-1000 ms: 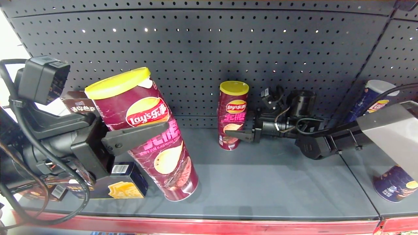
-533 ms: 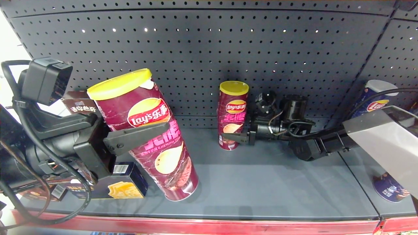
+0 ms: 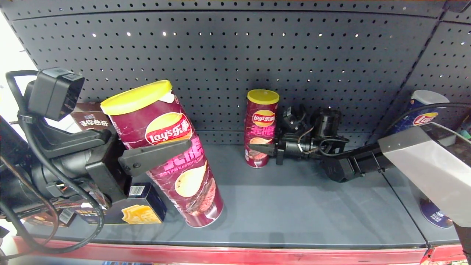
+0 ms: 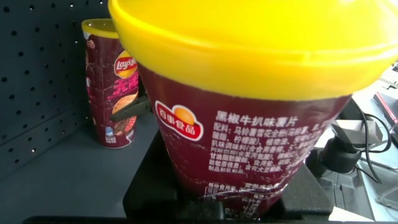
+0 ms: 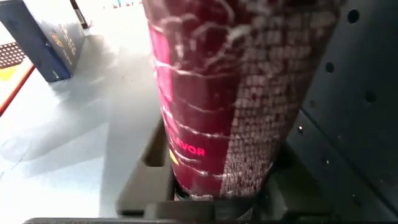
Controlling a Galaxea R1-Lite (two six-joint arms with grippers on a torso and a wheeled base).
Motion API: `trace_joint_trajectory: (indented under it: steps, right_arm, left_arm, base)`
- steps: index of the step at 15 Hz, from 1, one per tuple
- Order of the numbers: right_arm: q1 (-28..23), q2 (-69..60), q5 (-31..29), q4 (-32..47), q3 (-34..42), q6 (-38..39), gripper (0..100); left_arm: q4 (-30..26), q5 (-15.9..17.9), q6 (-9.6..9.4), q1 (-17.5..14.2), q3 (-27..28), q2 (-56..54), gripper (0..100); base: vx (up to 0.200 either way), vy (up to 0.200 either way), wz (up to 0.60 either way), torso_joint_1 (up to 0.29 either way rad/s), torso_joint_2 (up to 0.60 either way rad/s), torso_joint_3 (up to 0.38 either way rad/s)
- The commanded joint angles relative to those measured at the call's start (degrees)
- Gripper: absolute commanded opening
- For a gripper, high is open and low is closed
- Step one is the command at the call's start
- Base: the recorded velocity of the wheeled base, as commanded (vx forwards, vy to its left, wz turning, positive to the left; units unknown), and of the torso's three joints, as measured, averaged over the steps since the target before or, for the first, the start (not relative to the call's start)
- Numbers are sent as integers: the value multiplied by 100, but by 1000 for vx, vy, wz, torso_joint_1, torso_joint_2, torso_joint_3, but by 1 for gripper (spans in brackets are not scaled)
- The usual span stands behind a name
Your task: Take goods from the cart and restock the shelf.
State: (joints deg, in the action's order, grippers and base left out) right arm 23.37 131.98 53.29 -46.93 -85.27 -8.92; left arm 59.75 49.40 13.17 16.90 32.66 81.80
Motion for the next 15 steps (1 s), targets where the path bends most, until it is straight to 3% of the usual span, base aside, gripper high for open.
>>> trace_joint_trajectory:
  steps: [1,7,15]
  right_arm:
    - [1,-49,-37,-9,11,-4,0]
    - [98,-620,-204,-228,433,-22,0]
    - [739,-2255,-477,-1644,3605,-22,0]
  left_arm:
    - [2,0,2,-20,-5,12,0]
    - [2,0,2,-20,-14,-15,0]
    - [2,-9,2,-28,-14,-50,0]
  base:
    - [0,0,0,0,0,0]
    - [0,0,0,0,0,0]
    - [0,0,0,0,0,0]
